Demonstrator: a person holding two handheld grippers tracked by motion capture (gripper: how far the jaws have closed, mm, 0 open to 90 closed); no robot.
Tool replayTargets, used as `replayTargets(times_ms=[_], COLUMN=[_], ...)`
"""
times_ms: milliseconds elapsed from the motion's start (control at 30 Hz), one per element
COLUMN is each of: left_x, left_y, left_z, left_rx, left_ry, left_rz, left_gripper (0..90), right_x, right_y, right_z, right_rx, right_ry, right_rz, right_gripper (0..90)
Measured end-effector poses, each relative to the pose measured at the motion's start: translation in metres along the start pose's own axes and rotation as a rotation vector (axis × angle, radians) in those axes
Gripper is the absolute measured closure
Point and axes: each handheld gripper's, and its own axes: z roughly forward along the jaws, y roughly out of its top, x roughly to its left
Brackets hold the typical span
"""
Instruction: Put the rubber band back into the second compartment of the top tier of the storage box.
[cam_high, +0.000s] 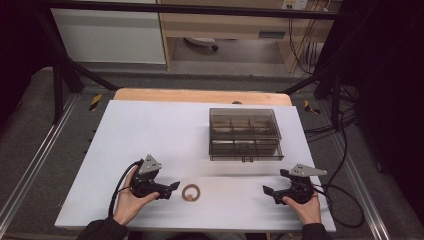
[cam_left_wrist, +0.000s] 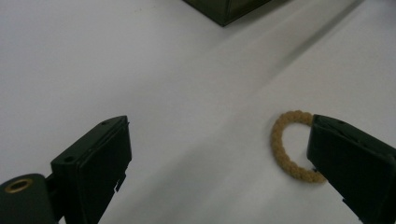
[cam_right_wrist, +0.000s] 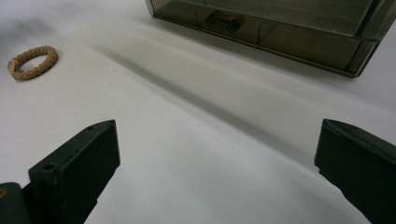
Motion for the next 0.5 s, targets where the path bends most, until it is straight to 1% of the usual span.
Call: replayTargets(times_ms=[133,267,300,367,500], left_x=[-0.005,-0.012,-0.013,-0.015,-0.021], left_y=[0.003,0.002,0.002,0.001,-0.001], left_z=[0.009,0.015,0.017,0.02,0.025], left_rx=[0.012,0.034,0.038,0.046,0.056], left_ry=[-0.01,-0.014,-0.016,-0.021,-0.029], left_rz=[-0.004,0.012,0.011,0.008,0.011], left_gripper=[8.0,9.5,12.1,13.0,18.6], right_x=[0.0,0.0,0.0,0.0,0.0], right_y=[0.0,0.0,0.0,0.0,0.0], right_z=[0.0,0.0,0.0,0.0,-0.001], right_rx=[-0.001,0.0,-0.001,-0.002,-0.002], right_ry=[0.0,0.0,0.0,0.0,0.002], right_rz=[0.001,0.0,0.0,0.002,0.0], right_gripper=[0.7,0.7,0.7,0.7,0.7])
